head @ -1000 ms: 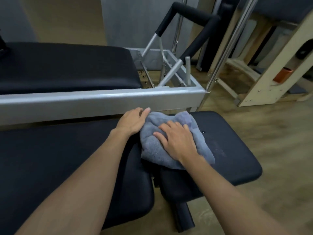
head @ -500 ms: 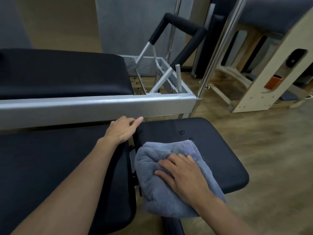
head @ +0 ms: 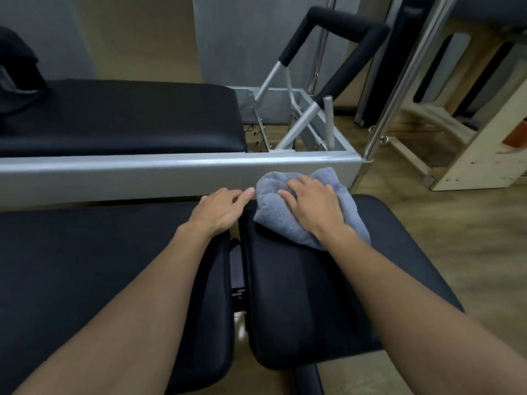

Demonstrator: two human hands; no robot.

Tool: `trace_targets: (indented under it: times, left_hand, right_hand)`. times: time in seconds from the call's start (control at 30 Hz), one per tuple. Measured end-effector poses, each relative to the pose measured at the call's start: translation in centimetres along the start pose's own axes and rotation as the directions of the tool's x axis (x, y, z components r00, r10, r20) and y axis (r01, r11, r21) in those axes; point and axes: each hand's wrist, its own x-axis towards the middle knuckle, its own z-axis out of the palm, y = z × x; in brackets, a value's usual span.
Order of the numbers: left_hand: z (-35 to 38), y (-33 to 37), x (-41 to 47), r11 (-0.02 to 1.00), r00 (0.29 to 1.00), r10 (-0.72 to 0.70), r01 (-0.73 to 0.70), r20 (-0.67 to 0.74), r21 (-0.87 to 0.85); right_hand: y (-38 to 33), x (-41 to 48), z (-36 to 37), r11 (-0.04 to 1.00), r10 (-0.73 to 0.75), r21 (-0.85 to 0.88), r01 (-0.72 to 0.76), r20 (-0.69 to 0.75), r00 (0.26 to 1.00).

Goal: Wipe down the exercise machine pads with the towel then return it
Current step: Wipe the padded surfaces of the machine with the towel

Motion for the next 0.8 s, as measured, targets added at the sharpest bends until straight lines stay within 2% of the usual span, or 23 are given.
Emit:
trace_targets:
  times: [0.3, 0.5, 0.63, 0.73, 0.8]
  left_hand:
    - [-0.3, 0.7, -2.3, 0.992, 0.997, 0.082, -0.081, -0.004, 0.099]
    - [-0.4, 1.0, -2.5, 0.987, 0.996, 0.093, -0.09, -0.014, 0.131]
    - [-0.2, 0.7, -2.2, 0.985, 0.992, 0.121, -0.115, -0.038, 0.132]
    - [0.3, 0.3, -1.8, 0.985, 0.989, 0.133, -0.125, -0.061, 0.116]
    - [0.5, -0.3, -1.4, 0.985, 0.989, 0.135, -0.127, -0.063, 0.119]
  right_hand:
    - [0.6, -13.6, -4.3, 0.998, 0.007, 0.059, -0.008, 0.01, 1.0]
    - [0.7, -20.0, -5.5, 0.998, 0.059, 0.029, -0.056, -0.09, 0.994]
    - [1.8, -17.5, -5.1, 0.999, 0.035, 0.002, -0.035, -0.095, 0.995]
    - [3.6, -12.1, -4.4, 0.998, 0.035, 0.044, -0.035, -0.006, 0.999]
    - [4.4, -7.8, -3.4, 0.998, 0.036, 0.054, -0.035, -0.011, 0.999]
